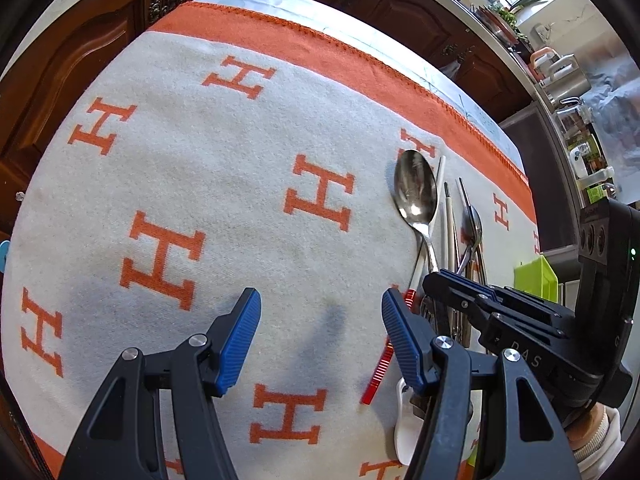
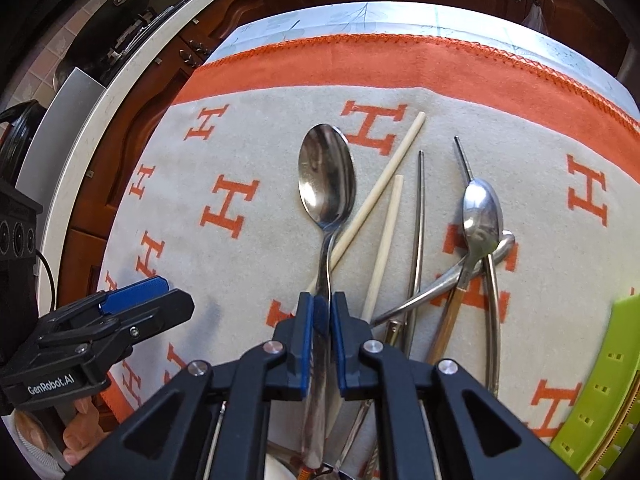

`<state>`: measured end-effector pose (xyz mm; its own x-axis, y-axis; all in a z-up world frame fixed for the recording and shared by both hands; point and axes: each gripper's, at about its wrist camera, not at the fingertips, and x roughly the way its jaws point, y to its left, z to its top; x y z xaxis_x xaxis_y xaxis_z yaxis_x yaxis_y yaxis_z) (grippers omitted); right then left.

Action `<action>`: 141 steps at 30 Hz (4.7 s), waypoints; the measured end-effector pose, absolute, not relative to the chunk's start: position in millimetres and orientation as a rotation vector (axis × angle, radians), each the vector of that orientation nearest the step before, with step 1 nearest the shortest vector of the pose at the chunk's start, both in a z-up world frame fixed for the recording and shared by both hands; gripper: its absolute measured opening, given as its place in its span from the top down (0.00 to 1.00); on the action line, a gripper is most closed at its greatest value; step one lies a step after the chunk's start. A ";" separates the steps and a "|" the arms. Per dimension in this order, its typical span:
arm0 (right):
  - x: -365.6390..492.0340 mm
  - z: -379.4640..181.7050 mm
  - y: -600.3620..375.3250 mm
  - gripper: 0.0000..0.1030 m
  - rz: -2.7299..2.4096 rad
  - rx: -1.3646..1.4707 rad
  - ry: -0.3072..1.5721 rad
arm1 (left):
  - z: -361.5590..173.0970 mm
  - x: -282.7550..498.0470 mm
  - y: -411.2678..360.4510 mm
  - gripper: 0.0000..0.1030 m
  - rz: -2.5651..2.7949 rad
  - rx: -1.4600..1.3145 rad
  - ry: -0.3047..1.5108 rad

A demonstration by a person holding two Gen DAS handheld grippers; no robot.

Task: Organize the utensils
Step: 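Grasp the steel spoon with the right gripper, then grasp the red-striped white chopstick with the left gripper while the right lifts the spoon, then lower the spoon and chopstick into the green tray and open both grippers, then grasp the white chopstick with the left gripper while the right grasps a steel chopstick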

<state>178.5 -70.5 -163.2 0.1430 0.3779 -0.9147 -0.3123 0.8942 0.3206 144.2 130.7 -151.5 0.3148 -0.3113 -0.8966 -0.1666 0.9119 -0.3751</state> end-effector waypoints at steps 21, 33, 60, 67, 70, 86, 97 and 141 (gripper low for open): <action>155.0 -124.5 -116.5 0.98 0.436 0.244 1.224 | -138.8 177.2 74.1 0.41 -0.246 -0.221 1.252; 137.6 -119.6 -164.8 0.98 0.342 0.335 1.198 | -156.7 194.1 25.4 0.54 -0.275 0.019 1.224; 98.2 -83.9 -225.9 0.98 0.282 0.456 1.102 | -84.7 173.5 28.2 0.97 -0.176 -0.004 1.076; 64.5 -66.0 -264.5 0.98 0.234 0.478 1.054 | -34.3 135.2 -25.5 0.97 -0.322 -0.013 1.052; 47.9 -65.6 -285.3 0.98 0.193 0.490 1.048 | -30.9 117.7 -59.5 0.97 -0.409 -0.030 1.090; 1.9 -112.9 -335.4 0.98 0.007 0.461 1.133 | -112.0 67.7 -189.5 0.96 -0.569 0.037 1.345; 6.7 -110.9 -323.3 0.94 0.043 0.416 1.155 | -88.7 64.5 -165.2 0.62 -0.496 0.044 1.273; 34.4 -110.9 -206.8 0.94 0.288 0.312 1.220 | -84.7 58.3 -1.0 0.52 -0.203 -0.125 1.219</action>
<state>34.4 -206.8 -110.9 0.3177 0.3798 -0.8688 -0.0492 0.9217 0.3849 58.3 -1.0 -84.7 0.3299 -0.2218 -0.9176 0.0878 0.9750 -0.2041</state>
